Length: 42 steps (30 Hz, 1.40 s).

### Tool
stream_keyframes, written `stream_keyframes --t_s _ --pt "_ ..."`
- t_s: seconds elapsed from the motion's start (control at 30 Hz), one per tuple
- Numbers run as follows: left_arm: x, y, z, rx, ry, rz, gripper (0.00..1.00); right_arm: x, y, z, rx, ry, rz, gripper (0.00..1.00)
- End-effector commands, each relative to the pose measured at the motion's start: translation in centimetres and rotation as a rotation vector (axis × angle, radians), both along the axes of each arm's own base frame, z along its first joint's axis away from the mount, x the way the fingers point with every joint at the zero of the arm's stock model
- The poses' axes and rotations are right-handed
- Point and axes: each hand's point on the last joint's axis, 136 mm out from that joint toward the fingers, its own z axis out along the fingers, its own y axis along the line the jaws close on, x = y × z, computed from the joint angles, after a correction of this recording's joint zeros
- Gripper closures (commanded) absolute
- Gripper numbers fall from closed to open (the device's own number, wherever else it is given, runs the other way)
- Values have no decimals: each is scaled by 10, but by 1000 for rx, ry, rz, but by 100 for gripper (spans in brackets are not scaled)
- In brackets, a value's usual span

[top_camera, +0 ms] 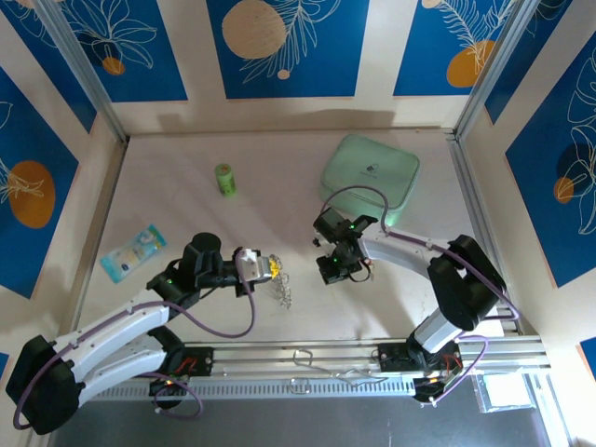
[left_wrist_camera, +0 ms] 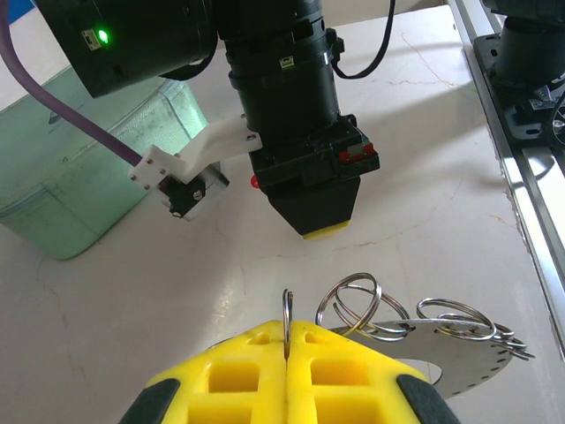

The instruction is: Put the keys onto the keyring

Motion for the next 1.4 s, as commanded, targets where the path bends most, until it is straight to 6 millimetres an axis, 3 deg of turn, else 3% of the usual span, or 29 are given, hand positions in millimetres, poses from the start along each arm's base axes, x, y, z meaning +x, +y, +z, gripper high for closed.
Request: stream_keyframes --t_s 0.0,0.27,0.53,0.77,0.87,1.1,1.37 --pt "-7 -1 0 -1 -18 -29 100 -7 2 -3 0 38 18 100" --pt "-6 -1 0 -1 -20 -29 100 3 -4 -6 -43 26 -27 91" --pt "-5 -1 -1 3 -21 -27 100 10 -9 -4 -68 7 -59 90" --pt "-6 -1 0 2 -24 -29 100 41 -85 7 -252 -118 -371 67" --pt "-6 -1 1 0 -25 -31 100 48 -107 6 -306 -145 -458 60" --pt "-6 -1 1 1 -24 -30 100 55 -108 -7 -298 -111 -518 57" --pt "-6 -1 0 3 -25 -30 100 48 -118 -12 -346 -84 -559 63"
